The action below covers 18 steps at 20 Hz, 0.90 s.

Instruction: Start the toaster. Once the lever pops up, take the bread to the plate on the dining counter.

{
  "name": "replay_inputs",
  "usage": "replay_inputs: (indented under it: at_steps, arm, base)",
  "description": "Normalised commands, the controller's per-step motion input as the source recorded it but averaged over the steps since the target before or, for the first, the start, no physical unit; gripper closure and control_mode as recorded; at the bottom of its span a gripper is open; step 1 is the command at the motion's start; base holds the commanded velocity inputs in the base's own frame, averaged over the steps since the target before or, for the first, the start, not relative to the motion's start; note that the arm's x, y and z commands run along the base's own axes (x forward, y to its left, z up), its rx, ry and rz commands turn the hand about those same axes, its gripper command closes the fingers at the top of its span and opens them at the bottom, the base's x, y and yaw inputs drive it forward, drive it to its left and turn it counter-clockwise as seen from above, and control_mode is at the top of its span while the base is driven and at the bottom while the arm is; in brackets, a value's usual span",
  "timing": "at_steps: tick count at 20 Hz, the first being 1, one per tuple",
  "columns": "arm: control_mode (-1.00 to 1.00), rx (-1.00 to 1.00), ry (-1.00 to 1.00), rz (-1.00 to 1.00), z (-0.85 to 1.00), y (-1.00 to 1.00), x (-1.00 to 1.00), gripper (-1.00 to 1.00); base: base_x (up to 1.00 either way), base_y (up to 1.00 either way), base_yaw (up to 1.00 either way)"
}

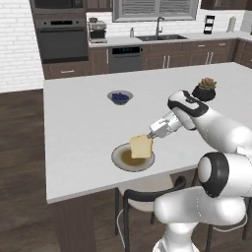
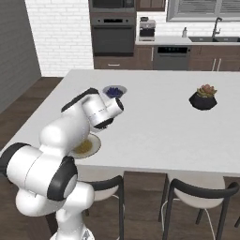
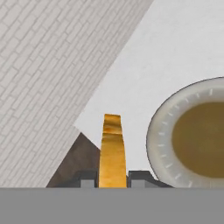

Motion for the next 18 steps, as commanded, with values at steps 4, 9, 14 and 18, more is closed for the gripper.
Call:
replay_inputs:
  at_steps: [4, 9, 14, 18]
  arm:
    - [-1.00, 0.00, 0.01, 0.00, -0.27, 0.14, 0.33, 1.00]
    - [-1.00, 0.00, 0.01, 0.01, -0.26, 0.11, 0.31, 1.00]
    - [-1.00, 0.00, 0.02, 0.02, -0.39, 0.03, 0.15, 1.00]
    - [-1.00, 0.00, 0.00, 0.02, -0.35, 0.00, 0.09, 1.00]
  base:
    - [0.00, 0.00, 0.00]
    - [0.00, 0.00, 0.00]
    - [0.00, 0.00, 0.00]
    - [0.00, 0.00, 0.00]
